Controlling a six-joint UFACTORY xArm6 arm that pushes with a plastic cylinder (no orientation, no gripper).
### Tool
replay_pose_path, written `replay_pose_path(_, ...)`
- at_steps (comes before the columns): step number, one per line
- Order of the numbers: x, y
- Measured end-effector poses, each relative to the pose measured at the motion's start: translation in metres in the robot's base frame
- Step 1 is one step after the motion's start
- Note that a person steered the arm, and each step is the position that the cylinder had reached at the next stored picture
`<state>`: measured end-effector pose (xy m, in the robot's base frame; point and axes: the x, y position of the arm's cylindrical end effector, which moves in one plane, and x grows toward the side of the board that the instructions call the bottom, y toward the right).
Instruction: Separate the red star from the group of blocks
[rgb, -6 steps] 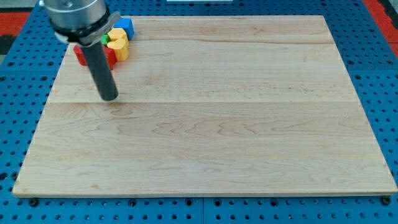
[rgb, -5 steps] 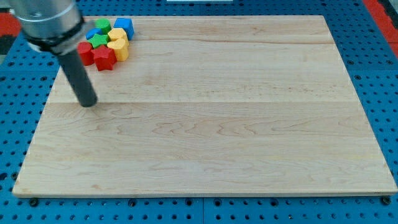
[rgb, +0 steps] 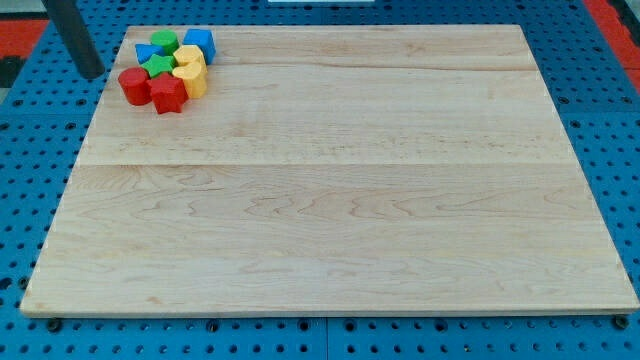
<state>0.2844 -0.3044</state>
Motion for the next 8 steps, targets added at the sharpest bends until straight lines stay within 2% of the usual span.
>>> replay_pose_path(5,-0.002,0.008)
replay_pose_path(8,-0.012,0.043)
